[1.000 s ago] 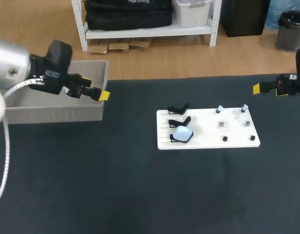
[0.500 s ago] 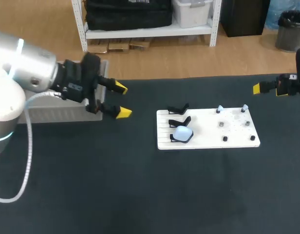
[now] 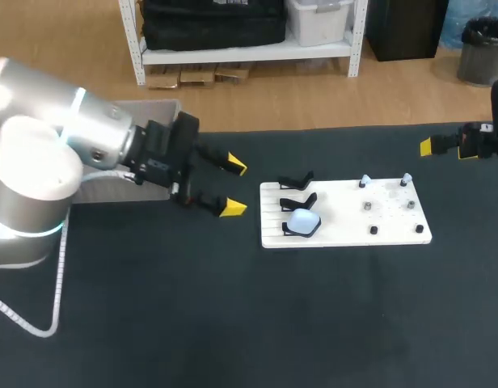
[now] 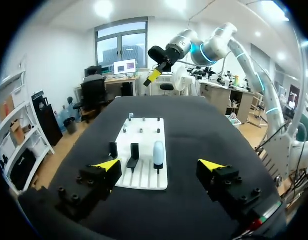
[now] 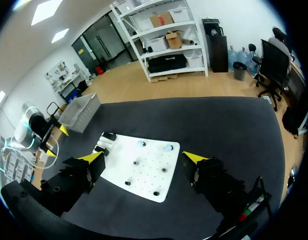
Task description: Pick up each earbud case from the left stands, insert the matching earbuds, close the lid, and place the case in the box.
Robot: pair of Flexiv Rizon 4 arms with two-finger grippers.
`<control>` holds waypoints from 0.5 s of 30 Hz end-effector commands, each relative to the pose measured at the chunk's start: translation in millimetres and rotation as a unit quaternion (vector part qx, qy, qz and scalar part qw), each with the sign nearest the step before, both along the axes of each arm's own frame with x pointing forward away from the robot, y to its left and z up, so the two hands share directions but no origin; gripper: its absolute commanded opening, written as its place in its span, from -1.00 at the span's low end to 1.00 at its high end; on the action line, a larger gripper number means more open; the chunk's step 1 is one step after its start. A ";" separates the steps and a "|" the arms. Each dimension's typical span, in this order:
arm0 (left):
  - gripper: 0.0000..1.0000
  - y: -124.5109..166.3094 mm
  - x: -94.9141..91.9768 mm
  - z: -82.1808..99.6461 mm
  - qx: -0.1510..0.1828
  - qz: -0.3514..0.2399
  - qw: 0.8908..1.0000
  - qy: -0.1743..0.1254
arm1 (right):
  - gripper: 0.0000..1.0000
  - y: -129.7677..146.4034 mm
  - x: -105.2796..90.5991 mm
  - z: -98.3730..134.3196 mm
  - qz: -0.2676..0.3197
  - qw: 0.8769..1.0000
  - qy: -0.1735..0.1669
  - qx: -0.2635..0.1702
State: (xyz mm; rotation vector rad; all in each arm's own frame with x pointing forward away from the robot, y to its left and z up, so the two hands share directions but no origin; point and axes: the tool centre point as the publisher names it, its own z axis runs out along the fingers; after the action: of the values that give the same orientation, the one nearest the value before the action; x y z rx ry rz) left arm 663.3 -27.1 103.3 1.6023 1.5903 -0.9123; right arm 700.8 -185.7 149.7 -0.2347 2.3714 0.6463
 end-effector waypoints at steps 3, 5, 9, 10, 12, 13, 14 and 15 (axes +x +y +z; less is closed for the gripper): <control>1.00 -21.6 3.3 -25.7 0.001 -0.011 1.000 0.000 | 1.00 -0.2 0.1 -0.1 0.000 1.000 0.000 -0.001; 1.00 -25.1 2.1 -30.5 0.002 -0.010 1.000 0.003 | 1.00 -0.2 0.1 -0.1 0.000 1.000 0.000 -0.001; 0.90 -31.6 -0.2 -38.8 0.001 -0.004 1.000 0.008 | 1.00 -0.2 0.1 -0.1 0.000 1.000 0.000 -0.001; 0.87 -33.3 -0.7 -40.8 0.000 -0.002 1.000 0.008 | 1.00 -0.2 0.1 -0.1 0.000 1.000 0.000 -0.001; 0.70 -37.1 -1.5 -44.6 0.000 0.001 1.000 0.007 | 1.00 -0.2 0.1 -0.1 0.000 1.000 0.000 -0.001; 0.68 -39.2 -1.6 -46.4 0.001 0.003 1.000 0.003 | 1.00 -0.2 0.1 -0.1 0.000 1.000 0.000 -0.001; 0.67 -41.4 -1.9 -48.0 0.001 0.003 1.000 0.002 | 1.00 -0.2 0.1 -0.1 0.000 1.000 0.000 -0.001; 0.60 -43.4 -2.2 -48.9 0.001 0.003 1.000 0.000 | 1.00 -0.2 0.1 -0.1 0.000 1.000 0.000 -0.001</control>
State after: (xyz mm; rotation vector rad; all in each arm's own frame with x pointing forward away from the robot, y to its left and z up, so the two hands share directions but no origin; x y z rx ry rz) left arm 662.4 -63.1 60.7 1.6089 1.6015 -0.9147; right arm 700.8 -185.7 149.7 -0.2347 2.3714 0.6463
